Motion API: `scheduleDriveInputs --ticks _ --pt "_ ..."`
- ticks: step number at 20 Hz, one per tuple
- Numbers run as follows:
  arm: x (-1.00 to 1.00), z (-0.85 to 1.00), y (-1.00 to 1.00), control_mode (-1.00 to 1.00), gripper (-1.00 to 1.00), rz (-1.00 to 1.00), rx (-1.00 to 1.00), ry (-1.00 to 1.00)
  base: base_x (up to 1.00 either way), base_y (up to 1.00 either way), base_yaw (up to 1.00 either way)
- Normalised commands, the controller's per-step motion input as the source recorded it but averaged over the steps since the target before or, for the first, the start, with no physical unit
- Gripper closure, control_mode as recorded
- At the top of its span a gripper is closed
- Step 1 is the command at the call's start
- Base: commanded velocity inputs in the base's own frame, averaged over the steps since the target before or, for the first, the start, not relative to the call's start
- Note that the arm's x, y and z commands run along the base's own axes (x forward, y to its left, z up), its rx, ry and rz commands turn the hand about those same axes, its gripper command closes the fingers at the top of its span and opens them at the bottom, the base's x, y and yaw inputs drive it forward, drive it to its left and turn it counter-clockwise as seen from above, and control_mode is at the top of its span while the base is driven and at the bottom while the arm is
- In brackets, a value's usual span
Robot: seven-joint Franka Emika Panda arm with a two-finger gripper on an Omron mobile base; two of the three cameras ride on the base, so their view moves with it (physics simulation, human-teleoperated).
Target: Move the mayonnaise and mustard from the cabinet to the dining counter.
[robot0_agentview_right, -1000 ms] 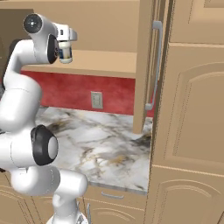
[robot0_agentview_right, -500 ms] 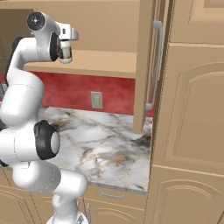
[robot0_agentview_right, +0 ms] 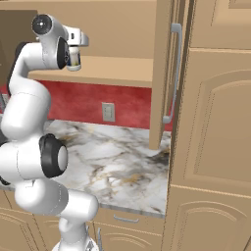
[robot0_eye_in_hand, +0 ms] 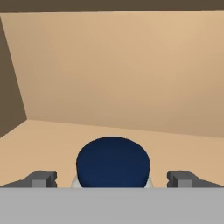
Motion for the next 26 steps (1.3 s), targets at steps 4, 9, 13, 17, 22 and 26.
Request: scheduleDriveInputs --ticks 4,9,13,17,22,26 --pt "0.07 -0.23 0.00 -1.00 -1.00 0.00 0.00 0.00 0.00 0.00 0.00" --pt "0.17 -0.04 0.00 -1.00 -1.00 0.00 0.00 0.00 0.00 0.00 0.00" --pt "0.26 0.00 0.00 -1.00 -1.00 0.00 0.00 0.00 0.00 0.00 0.00" --pt "0.27 0.00 0.00 -1.00 -1.00 0.00 0.00 0.00 0.00 0.00 0.00" --pt "0.12 -0.01 0.04 -1.00 -1.00 0.00 0.00 0.00 0.00 0.00 0.00" --pt "-0.01 -0.04 0.17 -1.00 1.00 0.00 0.00 -0.02 0.00 0.00 0.00"
